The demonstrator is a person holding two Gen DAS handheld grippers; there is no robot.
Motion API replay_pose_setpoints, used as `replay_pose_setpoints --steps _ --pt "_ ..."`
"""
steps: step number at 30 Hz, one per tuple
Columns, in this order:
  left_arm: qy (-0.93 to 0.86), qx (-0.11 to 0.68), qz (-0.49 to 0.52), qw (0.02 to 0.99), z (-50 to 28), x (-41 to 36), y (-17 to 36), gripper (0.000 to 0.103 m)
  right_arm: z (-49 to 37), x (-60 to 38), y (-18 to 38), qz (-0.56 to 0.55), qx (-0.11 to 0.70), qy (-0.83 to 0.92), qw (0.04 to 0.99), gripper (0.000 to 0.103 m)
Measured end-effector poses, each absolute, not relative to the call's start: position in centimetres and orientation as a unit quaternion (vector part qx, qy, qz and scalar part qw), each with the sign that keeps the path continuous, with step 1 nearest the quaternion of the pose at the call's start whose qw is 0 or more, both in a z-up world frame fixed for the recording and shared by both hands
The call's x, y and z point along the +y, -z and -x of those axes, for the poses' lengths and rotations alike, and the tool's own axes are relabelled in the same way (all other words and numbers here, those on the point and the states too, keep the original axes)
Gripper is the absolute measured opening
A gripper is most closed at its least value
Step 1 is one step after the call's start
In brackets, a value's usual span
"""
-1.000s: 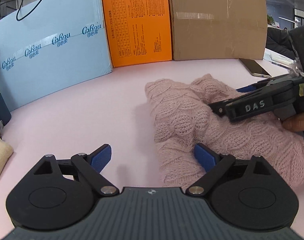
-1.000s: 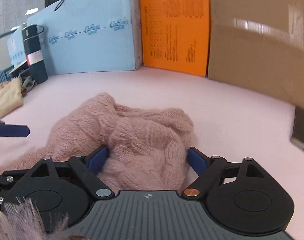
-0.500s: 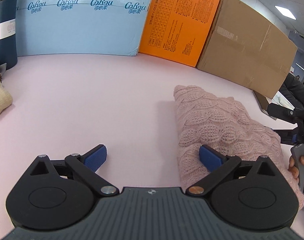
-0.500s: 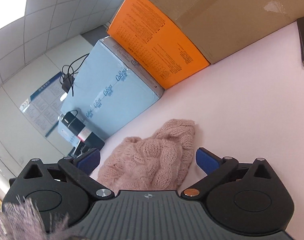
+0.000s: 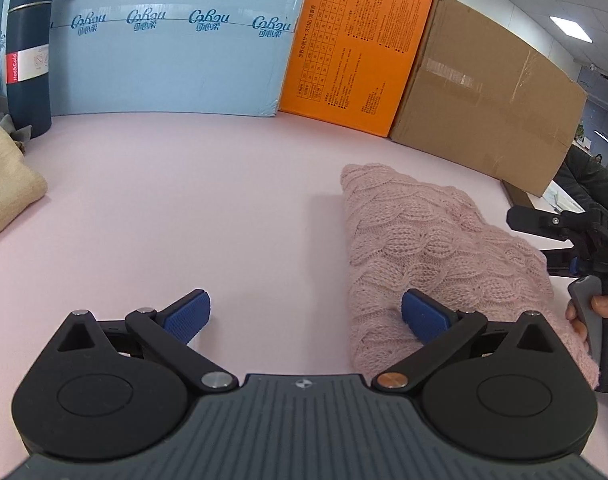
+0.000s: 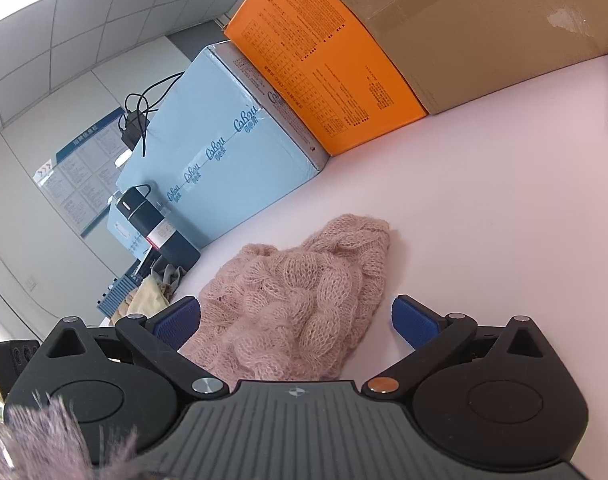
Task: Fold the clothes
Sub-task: 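Grasp the folded sweater with both grippers and lift it off the table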
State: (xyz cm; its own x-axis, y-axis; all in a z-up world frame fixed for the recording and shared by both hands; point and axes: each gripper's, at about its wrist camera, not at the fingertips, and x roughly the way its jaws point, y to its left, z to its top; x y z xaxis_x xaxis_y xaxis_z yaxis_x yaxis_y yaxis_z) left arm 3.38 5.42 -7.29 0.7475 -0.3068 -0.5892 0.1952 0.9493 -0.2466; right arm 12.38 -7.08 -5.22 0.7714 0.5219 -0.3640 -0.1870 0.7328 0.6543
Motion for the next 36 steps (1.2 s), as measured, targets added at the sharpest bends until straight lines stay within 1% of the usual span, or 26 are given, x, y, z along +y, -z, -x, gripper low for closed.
replay_pose_setpoints --steps 8,14,15,16,17,18,19,20,21,24,27,32,36 --pt "0.187 0.343 0.095 0.916 -3.9 4.7 7.5 0.103 -14.1 -6.6 5.3 -0.29 0.294 -0.211 0.886 0.103" --pt "0.201 0.342 0.068 0.915 -3.6 3.7 7.5 0.102 -16.5 -6.1 5.3 -0.263 0.31 -0.252 0.878 0.102" --pt "0.207 0.337 0.065 0.916 -3.5 3.5 7.5 0.089 -16.6 -5.8 5.2 -0.255 0.314 -0.251 0.88 0.098" --pt "0.216 0.335 0.063 0.915 -3.3 3.3 7.5 0.077 -16.7 -5.3 5.2 -0.244 0.32 -0.245 0.882 0.059" --pt "0.226 0.332 0.061 0.914 -3.1 3.2 7.5 0.052 -16.6 -5.0 5.2 -0.234 0.323 -0.241 0.885 0.022" --pt "0.235 0.332 0.06 0.911 -3.0 2.9 7.4 0.037 -16.6 -4.7 5.1 -0.227 0.323 -0.239 0.887 0.022" --pt "0.237 0.327 0.055 0.913 -2.7 2.7 7.3 0.035 -16.5 -4.4 4.9 -0.22 0.322 -0.237 0.89 0.022" --pt "0.231 0.319 0.044 0.918 -2.4 2.5 7.0 0.028 -16.3 -4.2 4.7 -0.215 0.319 -0.237 0.892 0.022" --pt "0.231 0.316 0.043 0.919 -2.2 2.5 6.8 0.025 -16.1 -4.0 4.4 -0.222 0.311 -0.238 0.893 0.022" --pt "0.235 0.313 0.082 0.917 -1.9 4.2 5.7 0.023 -16.0 -3.4 3.1 -0.263 0.289 -0.256 0.884 0.022" --pt "0.218 0.291 0.11 0.925 -1.1 7.0 4.1 0.023 -16.2 -1.7 1.2 -0.289 0.27 -0.28 0.875 0.022" --pt "0.161 0.237 0.146 0.947 1.5 15.0 -0.2 0.023 -18.7 4.1 -2.9 -0.323 0.241 -0.343 0.848 0.022" --pt "0.08 0.195 0.163 0.964 4.1 22.9 -3.9 0.023 -22.6 12.0 -4.9 -0.337 0.244 -0.402 0.816 0.022"
